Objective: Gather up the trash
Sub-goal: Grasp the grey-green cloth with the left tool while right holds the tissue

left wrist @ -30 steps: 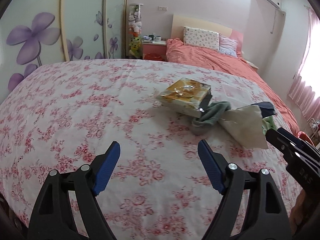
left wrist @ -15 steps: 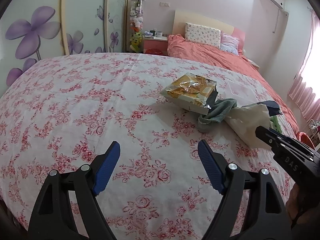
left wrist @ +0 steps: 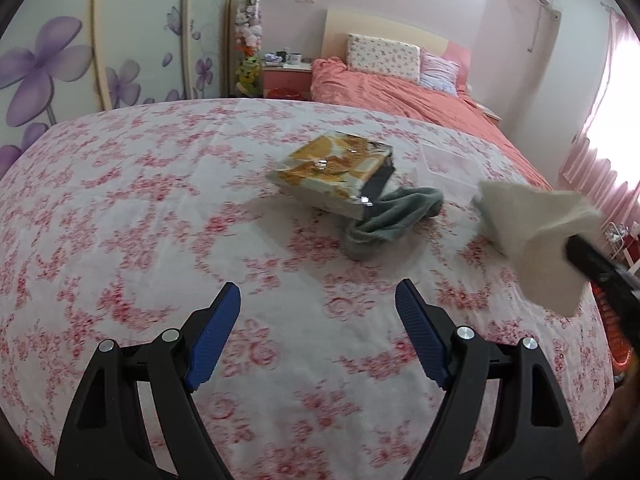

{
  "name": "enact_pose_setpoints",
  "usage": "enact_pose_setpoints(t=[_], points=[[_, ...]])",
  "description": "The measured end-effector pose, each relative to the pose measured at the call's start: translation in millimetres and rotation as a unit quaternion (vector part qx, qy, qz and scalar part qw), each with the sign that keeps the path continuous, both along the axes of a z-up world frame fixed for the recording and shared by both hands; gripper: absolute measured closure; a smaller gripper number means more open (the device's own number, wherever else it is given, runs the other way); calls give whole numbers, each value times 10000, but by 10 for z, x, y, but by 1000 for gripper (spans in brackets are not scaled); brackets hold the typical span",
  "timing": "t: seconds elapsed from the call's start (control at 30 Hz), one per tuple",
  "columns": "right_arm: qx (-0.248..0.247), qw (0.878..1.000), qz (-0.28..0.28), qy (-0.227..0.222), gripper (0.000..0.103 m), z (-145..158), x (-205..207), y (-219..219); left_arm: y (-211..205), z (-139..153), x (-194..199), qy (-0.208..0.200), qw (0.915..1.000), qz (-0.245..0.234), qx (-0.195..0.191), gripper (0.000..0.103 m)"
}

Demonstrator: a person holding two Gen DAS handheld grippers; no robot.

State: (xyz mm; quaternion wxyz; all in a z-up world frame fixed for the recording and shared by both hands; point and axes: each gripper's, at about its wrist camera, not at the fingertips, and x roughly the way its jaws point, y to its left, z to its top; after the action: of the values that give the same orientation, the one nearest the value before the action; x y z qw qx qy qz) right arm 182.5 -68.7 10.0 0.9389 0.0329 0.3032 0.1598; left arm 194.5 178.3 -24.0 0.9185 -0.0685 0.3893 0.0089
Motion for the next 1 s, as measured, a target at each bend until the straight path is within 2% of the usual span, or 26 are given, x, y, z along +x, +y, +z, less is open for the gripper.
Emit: enact_pose_setpoints(t=[0.2, 0.47, 0.57, 0.7, 0.77, 0.83, 0.93, 1.0], points=[[96, 9988, -312, -376, 102, 218, -191, -363, -195, -36, 199, -105, 9996, -175, 180, 24], [210, 9977, -622, -137, 101, 114, -125, -721, -332, -150, 545, 38, 9992, -221, 317, 26], [248, 9973, -686, -46, 101, 47, -93, -798, -395, -193, 616, 137, 9989, -326, 300, 33], [326, 9965, -769, 74, 101, -16, -55, -887, -475, -202, 639, 199, 9987, -439, 183, 54], [351, 9961, -801, 116, 101, -34, -51, -904, -521, -193, 614, 189, 9982, -575, 36, 59], [360, 9957, -837, 159, 101, -66, -42, -936, -615, -176, 554, 151, 9959, -876, -162, 61], [393, 9952, -870, 223, 101, -97, -22, -960, -742, -162, 516, 57, 9947, -1027, -11, 60], [410, 9950, -881, 243, 101, -106, -19, -973, -782, -169, 548, 66, 9953, -964, 50, 60]])
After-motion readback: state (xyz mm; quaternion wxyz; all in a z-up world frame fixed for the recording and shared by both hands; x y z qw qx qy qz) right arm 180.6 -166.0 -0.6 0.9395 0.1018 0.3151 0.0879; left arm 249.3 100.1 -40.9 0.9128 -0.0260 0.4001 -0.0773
